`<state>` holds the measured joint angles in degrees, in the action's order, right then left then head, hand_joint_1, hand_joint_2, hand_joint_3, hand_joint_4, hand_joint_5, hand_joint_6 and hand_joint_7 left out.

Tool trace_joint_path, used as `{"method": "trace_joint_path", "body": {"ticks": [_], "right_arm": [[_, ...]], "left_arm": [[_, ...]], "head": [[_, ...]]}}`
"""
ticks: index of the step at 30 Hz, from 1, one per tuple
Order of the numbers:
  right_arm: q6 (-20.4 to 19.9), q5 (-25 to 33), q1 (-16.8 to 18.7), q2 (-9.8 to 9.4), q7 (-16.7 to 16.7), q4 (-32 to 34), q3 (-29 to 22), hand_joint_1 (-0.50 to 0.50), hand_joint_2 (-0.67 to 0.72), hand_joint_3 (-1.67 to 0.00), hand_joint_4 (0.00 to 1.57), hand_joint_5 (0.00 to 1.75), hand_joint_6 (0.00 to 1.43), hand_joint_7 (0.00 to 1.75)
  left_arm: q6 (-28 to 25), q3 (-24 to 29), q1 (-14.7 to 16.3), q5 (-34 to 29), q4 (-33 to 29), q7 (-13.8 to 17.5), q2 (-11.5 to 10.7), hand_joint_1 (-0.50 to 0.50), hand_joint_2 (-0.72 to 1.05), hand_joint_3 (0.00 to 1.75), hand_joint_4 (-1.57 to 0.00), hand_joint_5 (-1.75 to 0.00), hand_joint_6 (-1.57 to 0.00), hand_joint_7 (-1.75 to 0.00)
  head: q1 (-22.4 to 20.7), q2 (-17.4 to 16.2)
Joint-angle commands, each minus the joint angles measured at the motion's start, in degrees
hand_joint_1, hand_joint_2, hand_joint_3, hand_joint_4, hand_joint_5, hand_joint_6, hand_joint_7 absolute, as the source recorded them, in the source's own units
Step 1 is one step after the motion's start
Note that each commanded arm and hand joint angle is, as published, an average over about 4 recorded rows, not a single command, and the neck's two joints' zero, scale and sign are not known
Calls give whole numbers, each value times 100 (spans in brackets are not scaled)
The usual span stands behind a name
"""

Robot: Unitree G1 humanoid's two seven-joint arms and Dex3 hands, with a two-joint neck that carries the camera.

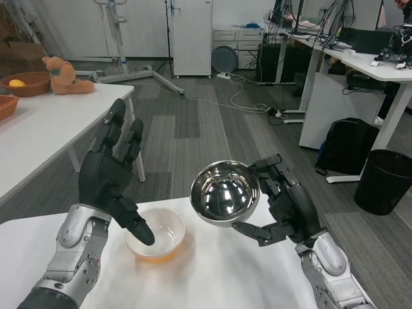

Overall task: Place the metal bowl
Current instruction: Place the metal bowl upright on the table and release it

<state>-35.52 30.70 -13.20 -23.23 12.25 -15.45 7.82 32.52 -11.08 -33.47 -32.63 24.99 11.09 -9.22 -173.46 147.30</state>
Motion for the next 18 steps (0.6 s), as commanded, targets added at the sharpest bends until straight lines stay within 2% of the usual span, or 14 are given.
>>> {"method": "trace_joint_path", "body": {"ticks": [1,5,8,10,12,18], "right_arm": [[-78,50,134,-35,-16,-41,-72,-4,-41,-79,111,165,113,154],[-82,-10,287,-101,-10,-178,-90,-4,-41,-79,111,165,111,154],[-95,1,437,-149,10,-301,-105,-4,-41,-79,111,165,113,154],[-95,1,503,-155,14,-358,-105,-4,-41,-83,111,165,114,154],[-95,1,577,-164,19,-437,-110,-4,-41,-87,111,165,114,154],[-100,1,722,-300,58,-700,-13,-4,-41,-85,111,165,111,154]], "left_arm": [[0,27,46,11,-22,24,-10,-50,-64,4,0,0,0,0],[0,27,57,18,-38,24,-10,-50,-64,9,0,0,0,0],[0,27,59,20,-84,24,-10,-50,-64,4,0,0,0,0],[0,27,59,20,-99,24,-10,-50,-64,0,0,0,0,0],[0,27,59,20,-117,24,-10,-50,-64,4,0,0,0,0],[0,18,59,11,-126,24,-10,-50,-64,2,0,0,0,0]], "head": [[23,-79],[63,-266],[109,-359],[143,-377],[190,-390],[311,-435]]}}
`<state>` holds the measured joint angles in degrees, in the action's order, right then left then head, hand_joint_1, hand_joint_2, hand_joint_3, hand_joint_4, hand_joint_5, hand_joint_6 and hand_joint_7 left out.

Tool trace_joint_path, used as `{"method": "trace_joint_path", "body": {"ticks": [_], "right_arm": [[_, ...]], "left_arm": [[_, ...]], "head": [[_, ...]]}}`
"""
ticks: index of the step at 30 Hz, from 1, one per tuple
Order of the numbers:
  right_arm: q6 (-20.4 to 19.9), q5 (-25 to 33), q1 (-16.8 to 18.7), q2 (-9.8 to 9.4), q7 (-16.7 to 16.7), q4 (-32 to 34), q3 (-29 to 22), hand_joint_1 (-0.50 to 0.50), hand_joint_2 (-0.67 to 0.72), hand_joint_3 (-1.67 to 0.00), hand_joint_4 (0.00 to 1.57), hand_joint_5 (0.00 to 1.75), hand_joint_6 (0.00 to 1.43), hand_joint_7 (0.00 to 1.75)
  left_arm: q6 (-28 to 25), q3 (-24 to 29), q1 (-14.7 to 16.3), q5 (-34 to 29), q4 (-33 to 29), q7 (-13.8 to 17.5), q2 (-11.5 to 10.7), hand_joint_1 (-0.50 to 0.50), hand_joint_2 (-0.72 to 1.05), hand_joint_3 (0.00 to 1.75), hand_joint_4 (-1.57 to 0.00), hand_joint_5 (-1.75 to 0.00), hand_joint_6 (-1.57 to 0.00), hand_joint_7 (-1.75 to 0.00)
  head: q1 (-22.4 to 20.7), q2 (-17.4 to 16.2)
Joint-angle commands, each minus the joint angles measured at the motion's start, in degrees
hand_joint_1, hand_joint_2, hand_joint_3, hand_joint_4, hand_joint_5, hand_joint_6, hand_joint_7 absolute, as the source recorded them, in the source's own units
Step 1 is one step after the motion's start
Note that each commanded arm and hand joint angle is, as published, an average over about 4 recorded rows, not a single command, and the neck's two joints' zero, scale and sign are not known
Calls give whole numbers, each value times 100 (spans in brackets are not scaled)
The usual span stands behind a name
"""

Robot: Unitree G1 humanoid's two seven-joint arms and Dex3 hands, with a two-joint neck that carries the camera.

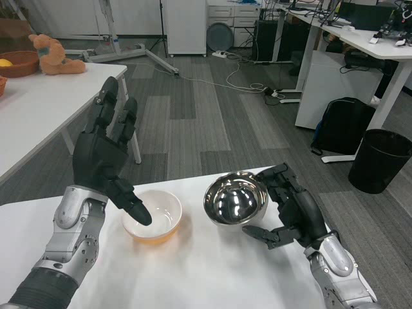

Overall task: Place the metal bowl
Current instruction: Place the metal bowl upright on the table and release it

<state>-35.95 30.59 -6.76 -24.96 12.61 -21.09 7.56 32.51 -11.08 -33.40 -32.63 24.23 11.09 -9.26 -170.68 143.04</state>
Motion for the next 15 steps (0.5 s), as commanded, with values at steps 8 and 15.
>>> {"method": "trace_joint_path", "body": {"ticks": [8,15], "right_arm": [[-61,28,85,-191,139,-515,307,-4,-41,-87,111,165,111,154],[-54,-75,78,-202,163,-702,430,-10,-41,-95,103,165,84,159]], "left_arm": [[1,9,66,16,-57,25,-6,-50,-64,4,0,0,0,0],[1,18,80,18,-70,25,-6,-50,-64,4,0,0,0,0]], "head": [[147,-40],[166,-45]]}}
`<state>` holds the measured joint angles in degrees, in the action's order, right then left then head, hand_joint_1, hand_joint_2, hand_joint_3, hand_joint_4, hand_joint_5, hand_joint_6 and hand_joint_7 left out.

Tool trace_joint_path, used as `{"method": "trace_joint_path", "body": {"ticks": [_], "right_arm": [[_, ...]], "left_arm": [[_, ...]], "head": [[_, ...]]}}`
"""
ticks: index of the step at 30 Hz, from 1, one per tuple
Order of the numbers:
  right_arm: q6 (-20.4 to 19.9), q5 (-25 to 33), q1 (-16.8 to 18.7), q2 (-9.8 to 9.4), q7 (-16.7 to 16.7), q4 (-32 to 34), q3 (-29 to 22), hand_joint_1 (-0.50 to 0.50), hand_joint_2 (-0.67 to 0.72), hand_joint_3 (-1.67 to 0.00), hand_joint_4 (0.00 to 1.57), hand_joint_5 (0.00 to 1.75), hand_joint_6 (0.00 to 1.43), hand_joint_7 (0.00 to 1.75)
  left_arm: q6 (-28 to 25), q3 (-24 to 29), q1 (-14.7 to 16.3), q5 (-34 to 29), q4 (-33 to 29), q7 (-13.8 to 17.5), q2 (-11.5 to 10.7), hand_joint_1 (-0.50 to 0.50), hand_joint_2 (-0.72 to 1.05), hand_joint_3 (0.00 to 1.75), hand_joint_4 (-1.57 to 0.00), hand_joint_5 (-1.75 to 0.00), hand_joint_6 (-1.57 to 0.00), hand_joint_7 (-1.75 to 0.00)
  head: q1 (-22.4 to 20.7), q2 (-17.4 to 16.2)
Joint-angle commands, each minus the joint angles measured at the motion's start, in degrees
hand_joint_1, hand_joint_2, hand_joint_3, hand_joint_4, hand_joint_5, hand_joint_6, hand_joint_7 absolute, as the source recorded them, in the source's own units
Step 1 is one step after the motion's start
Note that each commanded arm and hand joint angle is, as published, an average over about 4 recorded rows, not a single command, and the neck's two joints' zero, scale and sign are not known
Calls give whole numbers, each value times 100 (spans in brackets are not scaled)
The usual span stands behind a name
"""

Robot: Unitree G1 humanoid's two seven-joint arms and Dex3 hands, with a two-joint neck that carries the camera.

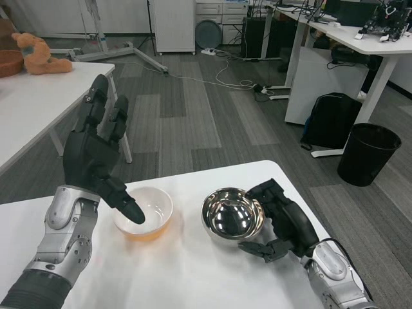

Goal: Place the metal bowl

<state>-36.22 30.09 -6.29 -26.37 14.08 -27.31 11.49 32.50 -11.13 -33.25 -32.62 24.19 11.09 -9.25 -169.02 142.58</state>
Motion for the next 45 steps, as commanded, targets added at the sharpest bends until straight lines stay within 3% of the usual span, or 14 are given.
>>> {"method": "trace_joint_path", "body": {"ticks": [1,5,8,12,14,19,24,31,36,41,45], "right_arm": [[-22,-29,31,-62,16,-95,47,-15,-41,-105,96,165,71,161],[-8,-38,40,-62,16,-86,64,-29,-41,-133,77,153,37,159],[-15,-12,75,-55,36,-53,51,-36,-40,-135,57,116,12,145],[-26,41,101,-44,99,2,-11,-41,-30,-131,38,63,1,119],[-26,76,123,-40,152,54,-46,-43,-26,-115,29,41,0,105],[-26,100,178,-20,214,208,-219,-46,-10,-63,17,22,0,61],[-26,129,211,0,271,344,-349,-46,-2,-46,9,0,0,38],[-22,144,301,57,286,586,-676,-46,25,-20,0,0,0,5],[-30,239,321,70,196,819,-1118,-45,41,-8,0,0,0,0],[-252,245,279,70,-582,1280,-1582,-42,44,-8,0,0,0,0],[-283,-124,-2,88,-1232,1799,-2001,-42,52,-8,0,0,0,0]], "left_arm": [[2,28,64,14,-68,25,-6,-50,-64,7,0,0,0,0],[2,36,73,14,-103,25,-6,-50,-64,2,0,0,0,0],[2,54,95,16,-108,25,-6,-50,-64,4,0,0,0,0],[2,58,104,10,-108,25,-15,-50,-64,0,0,0,0,0],[2,58,113,5,-108,25,-19,-50,-64,0,0,0,0,0],[2,67,117,-12,-105,25,-39,-50,-64,0,0,0,0,0],[2,67,82,-25,-81,33,-41,-50,-64,7,0,0,0,0],[2,67,66,-36,-73,38,-50,-50,-64,4,0,0,0,0],[2,67,69,-43,-73,42,-59,-50,-64,9,0,0,0,0],[2,67,75,-43,-81,36,-52,-50,-64,9,0,0,0,0],[11,63,95,-43,-81,33,-41,-50,-64,4,0,0,0,0]], "head": [[1,1],[-3,-23],[-3,-45],[0,-53],[10,-48],[53,18],[66,52],[44,72],[46,160],[41,320],[29,446]]}}
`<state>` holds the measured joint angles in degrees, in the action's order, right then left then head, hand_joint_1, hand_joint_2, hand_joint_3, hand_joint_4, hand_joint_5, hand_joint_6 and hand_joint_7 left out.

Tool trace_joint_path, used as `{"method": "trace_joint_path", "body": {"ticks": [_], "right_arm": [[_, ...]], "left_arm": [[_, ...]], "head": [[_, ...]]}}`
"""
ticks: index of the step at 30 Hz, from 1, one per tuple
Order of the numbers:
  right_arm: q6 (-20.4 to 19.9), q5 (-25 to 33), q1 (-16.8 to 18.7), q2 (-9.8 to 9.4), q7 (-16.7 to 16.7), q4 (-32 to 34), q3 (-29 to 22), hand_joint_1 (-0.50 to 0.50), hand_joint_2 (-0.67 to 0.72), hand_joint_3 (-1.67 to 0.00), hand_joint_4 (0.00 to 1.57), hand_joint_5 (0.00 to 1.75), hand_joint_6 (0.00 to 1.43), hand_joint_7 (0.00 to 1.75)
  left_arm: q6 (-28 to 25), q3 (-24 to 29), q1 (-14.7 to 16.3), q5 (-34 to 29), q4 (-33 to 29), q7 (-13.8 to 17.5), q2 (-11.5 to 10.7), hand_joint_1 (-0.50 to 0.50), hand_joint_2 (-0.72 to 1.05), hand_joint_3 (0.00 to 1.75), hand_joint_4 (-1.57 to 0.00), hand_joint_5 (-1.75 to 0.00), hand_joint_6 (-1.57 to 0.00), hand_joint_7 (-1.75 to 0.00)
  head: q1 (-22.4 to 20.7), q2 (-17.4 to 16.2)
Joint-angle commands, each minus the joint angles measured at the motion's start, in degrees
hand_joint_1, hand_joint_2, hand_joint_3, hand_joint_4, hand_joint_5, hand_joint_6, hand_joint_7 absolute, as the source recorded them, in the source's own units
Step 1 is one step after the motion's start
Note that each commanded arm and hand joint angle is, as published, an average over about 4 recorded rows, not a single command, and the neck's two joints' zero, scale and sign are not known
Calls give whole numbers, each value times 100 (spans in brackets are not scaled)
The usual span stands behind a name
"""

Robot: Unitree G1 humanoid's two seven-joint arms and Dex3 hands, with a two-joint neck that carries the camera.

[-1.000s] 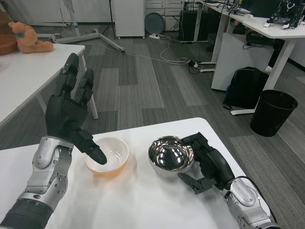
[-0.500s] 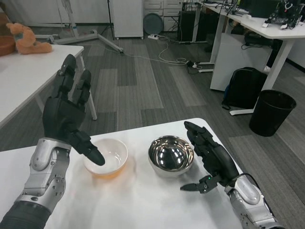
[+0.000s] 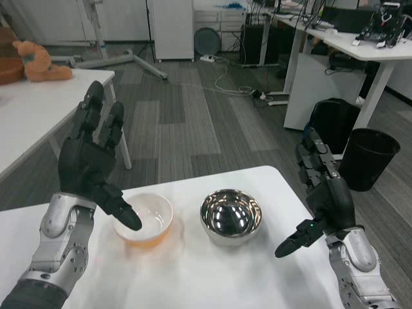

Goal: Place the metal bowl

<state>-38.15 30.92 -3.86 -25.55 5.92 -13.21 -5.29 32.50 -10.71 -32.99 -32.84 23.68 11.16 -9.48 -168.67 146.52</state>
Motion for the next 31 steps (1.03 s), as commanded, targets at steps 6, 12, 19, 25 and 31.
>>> {"method": "trace_joint_path", "body": {"ticks": [6,12,19,25,31], "right_arm": [[36,-484,-1086,63,-562,791,-469,-42,53,-8,0,0,0,0],[240,-598,-1376,-43,-643,987,-146,-42,53,-8,0,0,0,0],[383,-596,-1479,-73,-663,1042,364,-42,53,-8,0,0,0,0],[405,-578,-1547,-73,-663,1040,608,-42,53,-8,0,0,0,0],[405,-587,-1574,-44,-654,1048,655,-42,53,-8,0,0,0,0]], "left_arm": [[10,-18,117,-21,-61,26,-17,-50,-64,4,0,0,0,0],[10,-23,207,-12,-173,26,-10,-50,-64,7,0,0,0,0],[10,-36,240,-12,-239,26,-17,-50,-64,2,0,0,0,0],[10,-40,249,-12,-258,26,-19,-50,-64,2,0,0,0,0],[10,-33,249,-12,-258,26,-19,-50,-64,0,0,0,0,0]], "head": [[-65,226],[-188,328],[-211,355],[-244,384],[-241,361]]}}
